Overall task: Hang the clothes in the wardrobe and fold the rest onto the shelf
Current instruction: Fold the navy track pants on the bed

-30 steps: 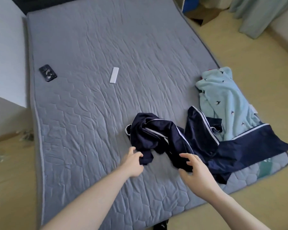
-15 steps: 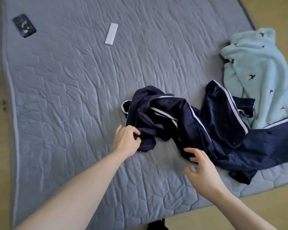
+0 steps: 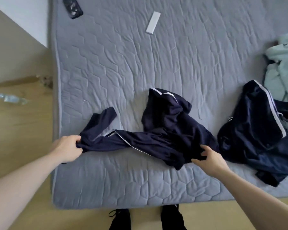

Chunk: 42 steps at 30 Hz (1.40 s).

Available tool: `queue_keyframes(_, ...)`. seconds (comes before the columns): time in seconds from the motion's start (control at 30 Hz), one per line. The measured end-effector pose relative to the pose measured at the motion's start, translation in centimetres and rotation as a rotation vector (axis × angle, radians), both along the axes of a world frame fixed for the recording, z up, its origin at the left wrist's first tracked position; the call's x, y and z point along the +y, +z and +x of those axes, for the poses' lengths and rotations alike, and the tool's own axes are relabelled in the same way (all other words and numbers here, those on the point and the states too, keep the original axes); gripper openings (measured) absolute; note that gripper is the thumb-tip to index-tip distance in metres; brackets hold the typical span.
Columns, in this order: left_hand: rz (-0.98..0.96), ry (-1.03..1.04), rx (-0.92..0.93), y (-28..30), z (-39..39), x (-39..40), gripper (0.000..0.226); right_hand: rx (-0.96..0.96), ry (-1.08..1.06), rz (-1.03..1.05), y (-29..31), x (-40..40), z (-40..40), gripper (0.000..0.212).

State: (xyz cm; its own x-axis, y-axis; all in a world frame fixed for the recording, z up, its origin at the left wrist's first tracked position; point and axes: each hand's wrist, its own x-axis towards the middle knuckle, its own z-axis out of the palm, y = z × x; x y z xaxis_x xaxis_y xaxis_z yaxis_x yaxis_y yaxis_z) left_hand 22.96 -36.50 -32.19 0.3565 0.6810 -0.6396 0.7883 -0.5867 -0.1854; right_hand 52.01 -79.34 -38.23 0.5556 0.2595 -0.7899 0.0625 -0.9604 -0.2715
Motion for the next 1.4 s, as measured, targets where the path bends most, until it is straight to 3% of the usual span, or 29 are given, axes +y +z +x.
queue_keyframes(0.07,-0.059,-0.022,0.208,-0.1,-3.0,-0.1,0.008,0.047,0.010,0.029,-0.7,1.6,-3.0,0.091)
queue_keyframes(0.13,0.009,0.032,0.241,-0.3,-5.4,0.1,0.004,0.034,0.000,0.059,-1.1,3.1,-5.8,0.091)
queue_keyframes(0.2,0.190,0.203,0.047,-1.2,-7.4,1.2,0.006,-0.049,-0.047,0.100,-1.3,4.0,-7.8,0.092)
queue_keyframes(0.33,0.360,0.520,-0.612,-3.2,-6.4,3.5,0.030,-0.249,-0.085,0.126,-2.3,4.9,-8.2,0.101)
queue_keyframes(0.37,0.387,0.493,-0.679,-3.6,-5.7,3.4,0.038,-0.260,-0.077,0.103,-2.7,5.0,-8.0,0.103)
queue_keyframes(0.43,0.400,0.212,-0.692,-4.2,-4.2,1.9,0.052,-0.258,-0.034,0.062,-3.8,5.0,-7.6,0.112)
queue_keyframes(0.53,0.078,-0.239,-0.696,-6.4,-2.2,-3.6,0.046,-0.194,-0.012,-0.039,-5.1,5.8,-6.7,0.125)
queue_keyframes(0.63,-0.418,-0.314,-0.558,-8.2,0.1,-11.1,0.028,-0.099,0.002,-0.118,-5.7,6.9,-5.7,0.112)
queue_keyframes(0.77,-0.639,-0.340,-0.360,-9.6,2.8,-19.5,0.027,-0.067,0.057,-0.162,-6.1,7.7,-5.9,0.058)
queue_keyframes(0.87,-0.650,-0.453,-0.215,-10.6,4.2,-23.5,0.036,-0.121,0.017,-0.066,-6.2,7.4,-6.3,0.043)
queue_keyframes(1.0,-0.576,-0.659,-0.042,-12.6,5.4,-25.2,0.055,-0.361,0.258,-0.152,-6.5,5.4,-5.6,0.067)
queue_keyframes(1.13,-0.585,-0.517,-0.014,-13.6,5.4,-24.6,0.090,-0.154,0.413,-0.260,-7.8,2.9,-4.8,0.089)
queue_keyframes(1.23,-0.523,-0.410,-0.084,-13.9,5.2,-24.0,0.102,-0.166,0.437,-0.258,-8.2,2.2,-5.4,0.068)
queue_keyframes(1.3,-0.509,-0.419,-0.050,-13.5,5.1,-23.2,0.116,-0.099,0.328,-0.182,-7.7,2.5,-6.5,0.050)
queue_keyframes(1.4,-0.456,-0.496,0.074,-12.5,3.5,-21.5,0.128,0.241,-0.173,0.039,-5.0,4.4,-9.0,0.016)
